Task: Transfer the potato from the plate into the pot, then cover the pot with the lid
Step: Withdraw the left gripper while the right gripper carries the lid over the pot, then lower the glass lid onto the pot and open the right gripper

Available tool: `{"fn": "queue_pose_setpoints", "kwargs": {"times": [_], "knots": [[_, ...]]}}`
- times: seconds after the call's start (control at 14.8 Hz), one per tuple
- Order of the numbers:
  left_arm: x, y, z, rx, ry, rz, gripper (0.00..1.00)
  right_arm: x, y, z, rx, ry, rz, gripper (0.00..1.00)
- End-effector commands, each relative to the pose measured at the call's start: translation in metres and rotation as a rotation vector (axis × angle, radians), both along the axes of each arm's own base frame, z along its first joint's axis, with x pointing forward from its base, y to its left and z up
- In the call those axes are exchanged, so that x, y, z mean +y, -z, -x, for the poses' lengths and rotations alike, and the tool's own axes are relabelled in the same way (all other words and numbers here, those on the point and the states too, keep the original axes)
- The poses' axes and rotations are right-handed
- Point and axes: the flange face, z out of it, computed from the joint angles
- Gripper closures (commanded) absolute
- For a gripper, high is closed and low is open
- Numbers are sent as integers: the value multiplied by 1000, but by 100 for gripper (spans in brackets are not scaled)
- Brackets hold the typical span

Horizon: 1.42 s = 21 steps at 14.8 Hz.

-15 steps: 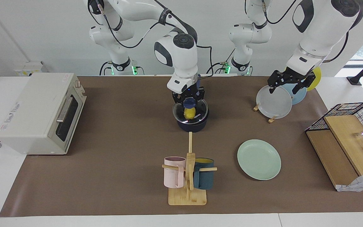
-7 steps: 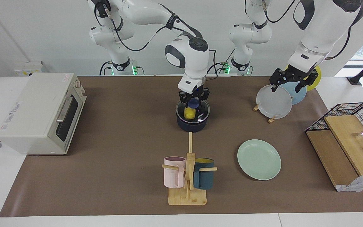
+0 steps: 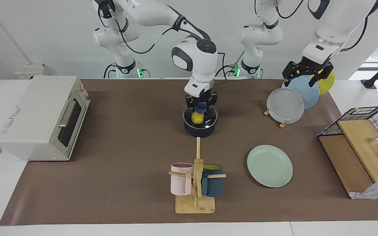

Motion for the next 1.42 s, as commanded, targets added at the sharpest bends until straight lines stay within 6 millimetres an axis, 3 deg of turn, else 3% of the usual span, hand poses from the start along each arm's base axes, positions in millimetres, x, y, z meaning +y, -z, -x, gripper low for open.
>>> {"fn": "queue_pose_setpoints", "kwargs": {"times": [0.0, 0.34, 0.41, 0.47, 0.61, 0.88, 0.95, 1.15, 1.35], "knots": [[13, 6, 4, -3, -6, -19, 0, 8, 8, 6, -44, 25, 3, 100], [10, 11, -11, -38, -8, 0, 0, 7, 10, 5, -42, 25, 5, 100], [12, 7, -11, -50, -13, 6, 0, 6, 10, 4, -40, 28, 8, 58], [10, 6, -9, -53, -12, 6, 0, 5, 10, 3, -38, 31, 11, 1], [9, 10, -7, -53, -9, 7, 0, 1, -4, 0, -49, 39, 14, 0], [14, 15, -7, -44, -15, 6, 0, -22, -77, -20, -64, 105, 30, 0], [14, 15, -7, -44, -16, 6, 0, -28, -87, -25, -64, 116, 38, 0], [15, 16, -8, -42, -18, 6, 0, -85, -123, -47, -63, 108, 78, 0], [14, 16, -8, -42, -16, 8, 0, -174, -156, -69, -12, 60, 123, 0]]}}
